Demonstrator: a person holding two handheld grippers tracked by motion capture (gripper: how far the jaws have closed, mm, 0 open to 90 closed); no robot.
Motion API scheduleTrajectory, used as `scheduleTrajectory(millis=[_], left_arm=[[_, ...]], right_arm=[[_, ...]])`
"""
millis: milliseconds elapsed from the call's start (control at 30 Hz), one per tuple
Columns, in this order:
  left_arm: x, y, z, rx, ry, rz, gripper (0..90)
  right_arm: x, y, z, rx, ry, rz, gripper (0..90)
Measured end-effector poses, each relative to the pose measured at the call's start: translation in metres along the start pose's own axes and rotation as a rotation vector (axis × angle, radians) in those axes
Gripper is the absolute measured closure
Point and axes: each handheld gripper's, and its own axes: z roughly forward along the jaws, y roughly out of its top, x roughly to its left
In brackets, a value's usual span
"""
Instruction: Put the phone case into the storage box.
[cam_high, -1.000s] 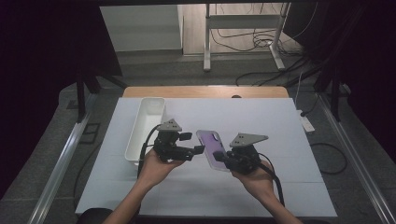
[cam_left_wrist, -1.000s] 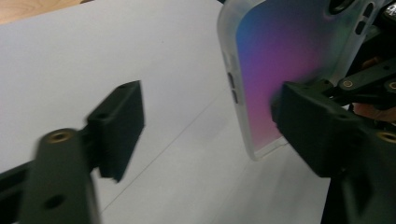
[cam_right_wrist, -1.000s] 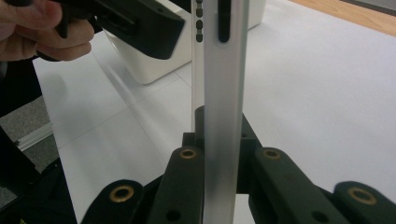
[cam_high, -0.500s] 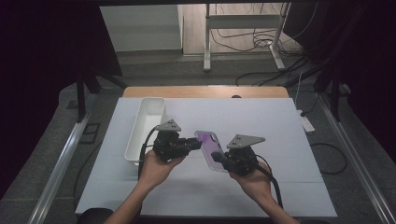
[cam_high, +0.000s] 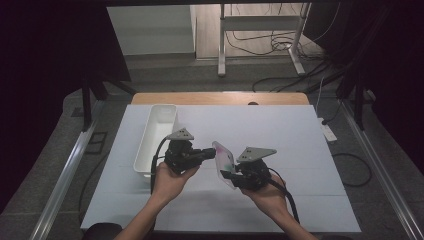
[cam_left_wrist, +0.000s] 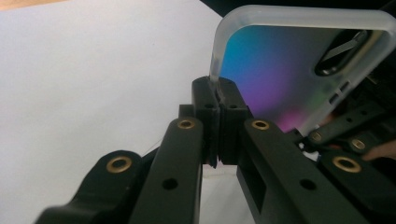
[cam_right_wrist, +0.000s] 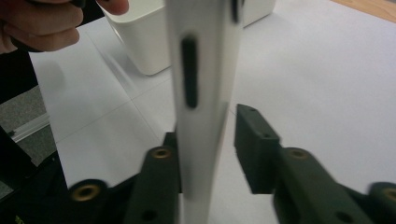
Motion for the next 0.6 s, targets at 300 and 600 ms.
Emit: scheduleTrajectory(millis=[300, 600], left_arm=[[-0.0051, -0.0008, 0.0050, 0.012, 0.022, 0.004, 88.5], [-0.0018, -0.0014, 0.0047, 0.024, 0.046, -0.004, 88.5]], right_arm=[[0.0041, 0.0012, 0.0043, -0.001, 0.010, -0.005, 45.5], [0.0062, 0.0022, 0.0065, 0.011, 0.028, -0.011, 28.0]])
